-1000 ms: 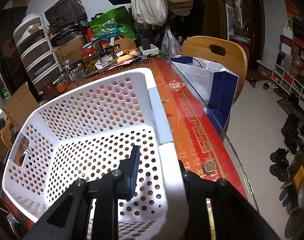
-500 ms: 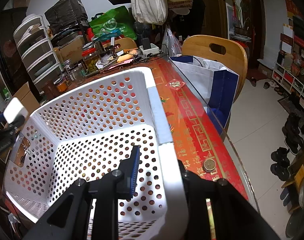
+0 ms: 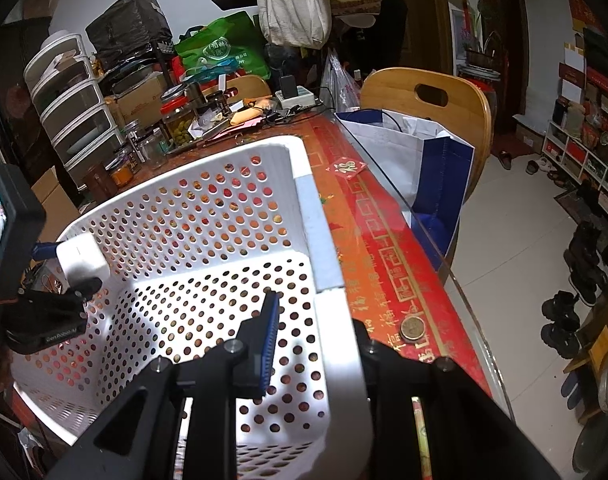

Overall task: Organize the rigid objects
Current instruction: 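Carry the white charger into the basket and open the left tool, then grasp the pink polka-dot charger with the left tool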

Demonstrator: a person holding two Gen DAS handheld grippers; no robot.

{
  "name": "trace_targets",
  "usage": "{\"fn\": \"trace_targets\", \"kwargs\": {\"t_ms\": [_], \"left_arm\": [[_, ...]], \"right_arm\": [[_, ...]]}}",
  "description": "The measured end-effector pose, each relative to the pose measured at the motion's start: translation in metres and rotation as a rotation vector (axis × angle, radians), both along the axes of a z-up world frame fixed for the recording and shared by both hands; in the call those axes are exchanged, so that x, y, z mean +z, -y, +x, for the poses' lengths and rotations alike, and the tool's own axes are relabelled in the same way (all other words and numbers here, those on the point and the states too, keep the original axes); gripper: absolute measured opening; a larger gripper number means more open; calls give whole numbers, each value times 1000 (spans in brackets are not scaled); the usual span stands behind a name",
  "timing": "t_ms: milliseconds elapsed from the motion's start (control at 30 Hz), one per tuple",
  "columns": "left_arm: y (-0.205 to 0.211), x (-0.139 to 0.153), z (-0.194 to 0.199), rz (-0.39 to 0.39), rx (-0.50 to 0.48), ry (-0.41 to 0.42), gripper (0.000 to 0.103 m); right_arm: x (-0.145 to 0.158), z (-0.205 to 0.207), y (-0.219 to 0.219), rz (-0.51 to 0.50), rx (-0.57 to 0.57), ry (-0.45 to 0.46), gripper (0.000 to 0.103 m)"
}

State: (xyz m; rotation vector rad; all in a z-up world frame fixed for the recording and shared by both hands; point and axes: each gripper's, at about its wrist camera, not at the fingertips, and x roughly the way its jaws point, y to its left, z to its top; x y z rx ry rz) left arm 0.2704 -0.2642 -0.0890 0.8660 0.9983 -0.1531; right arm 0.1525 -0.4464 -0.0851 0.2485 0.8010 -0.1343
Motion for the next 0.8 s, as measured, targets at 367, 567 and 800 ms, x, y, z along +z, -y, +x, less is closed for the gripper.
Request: {"fn": "trace_targets", "kwargs": {"t_ms": [367,567,800], "left_arm": [[-93,91,-40,-323,38,264,103],[-224,57,-62,-484,331,235,103],[-261,-40,-79,-681,447,47,103]], "right_arm": [[1,1,-1,-22,-18,-27,21],[1,0,-1,-30,-23,-25,21],[2,0,-2,-34,-28,-20,21]]}}
